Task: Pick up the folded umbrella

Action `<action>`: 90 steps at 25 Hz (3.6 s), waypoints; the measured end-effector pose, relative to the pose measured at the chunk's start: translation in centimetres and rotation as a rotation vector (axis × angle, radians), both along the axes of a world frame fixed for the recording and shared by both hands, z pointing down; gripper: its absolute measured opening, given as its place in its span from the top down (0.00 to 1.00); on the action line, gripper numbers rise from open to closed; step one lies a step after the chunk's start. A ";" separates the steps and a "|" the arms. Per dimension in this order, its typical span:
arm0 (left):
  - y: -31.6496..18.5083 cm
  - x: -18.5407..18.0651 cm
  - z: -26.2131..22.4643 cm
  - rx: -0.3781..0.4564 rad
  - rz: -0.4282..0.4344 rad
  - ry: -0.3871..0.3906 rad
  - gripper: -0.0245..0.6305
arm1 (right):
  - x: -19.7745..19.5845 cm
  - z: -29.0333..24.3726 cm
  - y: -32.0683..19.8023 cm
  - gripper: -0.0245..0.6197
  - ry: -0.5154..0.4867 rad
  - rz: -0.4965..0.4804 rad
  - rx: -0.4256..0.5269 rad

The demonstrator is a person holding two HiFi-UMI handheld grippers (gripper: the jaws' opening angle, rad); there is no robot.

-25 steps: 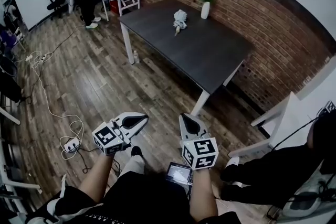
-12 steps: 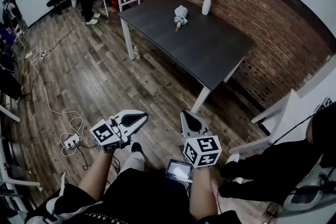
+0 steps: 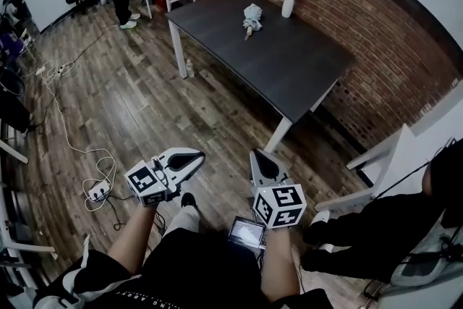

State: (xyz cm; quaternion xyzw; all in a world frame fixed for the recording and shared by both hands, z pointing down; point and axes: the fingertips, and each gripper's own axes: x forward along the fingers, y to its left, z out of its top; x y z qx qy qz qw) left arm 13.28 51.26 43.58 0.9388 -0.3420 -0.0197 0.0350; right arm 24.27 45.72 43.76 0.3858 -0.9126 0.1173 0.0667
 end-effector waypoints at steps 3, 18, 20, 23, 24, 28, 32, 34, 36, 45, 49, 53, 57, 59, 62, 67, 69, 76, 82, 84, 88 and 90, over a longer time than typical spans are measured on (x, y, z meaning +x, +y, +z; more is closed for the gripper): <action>-0.4 -0.8 0.9 0.013 -0.002 -0.010 0.96 | -0.4 0.2 -0.3 0.95 0.003 -0.001 -0.006; -6.8 -5.2 2.6 -0.004 -0.005 -0.015 0.96 | -3.9 1.0 -6.5 0.95 0.040 0.000 -0.033; -8.1 -5.9 2.3 -0.020 -0.001 -0.001 0.96 | -4.7 1.0 -7.8 0.95 0.048 0.005 -0.037; -10.1 -7.6 2.4 -0.030 0.008 0.001 0.96 | -6.4 0.7 -9.9 0.95 0.055 0.016 -0.043; -10.8 -8.3 2.4 -0.029 0.011 0.003 0.96 | -7.1 0.6 -10.6 0.95 0.056 0.018 -0.043; -13.1 -10.7 2.3 -0.037 0.029 -0.007 0.96 | -10.0 0.3 -13.1 0.95 0.063 0.026 -0.046; -14.6 -12.6 3.1 -0.013 0.056 -0.144 0.96 | -12.8 0.5 -15.2 0.95 0.069 0.045 -0.059; -15.3 -13.7 3.1 -0.002 0.084 -0.146 0.96 | -14.3 0.3 -16.1 0.95 0.070 0.055 -0.058; -15.8 -14.8 3.1 -0.005 0.102 -0.136 0.96 | -15.6 0.2 -16.7 0.95 0.074 0.065 -0.057; -18.0 -18.9 4.6 -0.039 0.123 -0.093 0.96 | -18.2 1.6 -18.3 0.95 0.092 0.105 -0.091; -19.7 -19.1 4.5 -0.054 0.133 -0.072 0.96 | -18.6 1.7 -20.1 0.95 0.093 0.114 -0.091; -22.2 -19.4 5.1 -0.056 0.135 -0.067 0.96 | -18.8 2.4 -22.7 0.95 0.090 0.110 -0.099; -25.6 -19.8 5.3 -0.073 0.125 -0.062 0.96 | -19.2 3.1 -26.6 0.95 0.070 0.104 -0.101; -27.8 -20.0 5.2 -0.079 0.126 -0.071 0.96 | -19.4 3.1 -29.1 0.95 0.058 0.100 -0.100; -31.5 -19.9 4.6 -0.093 0.125 -0.089 0.96 | -19.5 3.0 -33.0 0.95 0.039 0.097 -0.097; -38.4 -19.4 4.6 -0.105 0.122 -0.091 0.96 | -18.1 3.2 -39.6 0.95 0.013 0.107 -0.109; -40.8 -19.1 4.4 -0.111 0.112 -0.082 0.96 | -17.6 3.1 -41.8 0.95 0.008 0.105 -0.111; -46.9 -18.3 3.4 -0.123 0.063 -0.028 0.96 | -15.7 3.4 -47.1 0.95 0.021 0.069 -0.110; -50.3 -19.1 2.9 -0.122 0.018 -0.029 0.96 | -15.2 3.8 -49.9 0.95 0.025 0.067 -0.118; -51.1 -19.2 3.1 -0.125 0.016 -0.029 0.96 | -15.2 3.8 -50.8 0.95 0.030 0.068 -0.116; -53.1 -20.1 4.1 -0.138 0.011 -0.019 0.96 | -15.5 4.3 -52.2 0.95 0.063 0.069 -0.114; -54.7 -20.7 4.3 -0.131 0.013 -0.016 0.96 | -15.3 4.6 -53.3 0.95 0.068 0.087 -0.119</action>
